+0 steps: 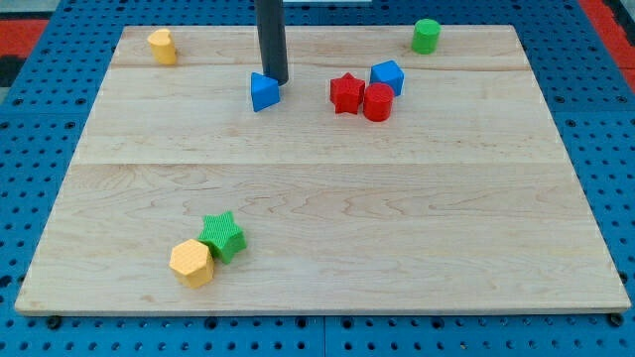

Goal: Place the blue triangle to top left side of the blue cube

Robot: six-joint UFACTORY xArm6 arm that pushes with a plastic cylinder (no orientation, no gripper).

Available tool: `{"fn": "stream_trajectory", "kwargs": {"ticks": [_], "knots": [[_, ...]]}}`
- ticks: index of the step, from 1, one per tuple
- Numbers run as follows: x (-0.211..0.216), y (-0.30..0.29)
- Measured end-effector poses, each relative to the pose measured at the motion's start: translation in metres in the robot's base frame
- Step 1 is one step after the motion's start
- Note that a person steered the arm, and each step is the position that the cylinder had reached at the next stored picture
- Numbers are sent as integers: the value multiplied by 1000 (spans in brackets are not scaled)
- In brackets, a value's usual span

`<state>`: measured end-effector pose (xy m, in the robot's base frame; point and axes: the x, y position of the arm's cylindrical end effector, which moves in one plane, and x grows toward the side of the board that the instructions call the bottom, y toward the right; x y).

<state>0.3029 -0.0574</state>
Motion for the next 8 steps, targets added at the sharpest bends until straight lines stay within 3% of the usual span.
{"fn": "stream_trajectory", "kwargs": {"ticks": [2, 4, 7, 8], "knots": [[9, -83], [29, -34], [48, -29], [54, -4]]}}
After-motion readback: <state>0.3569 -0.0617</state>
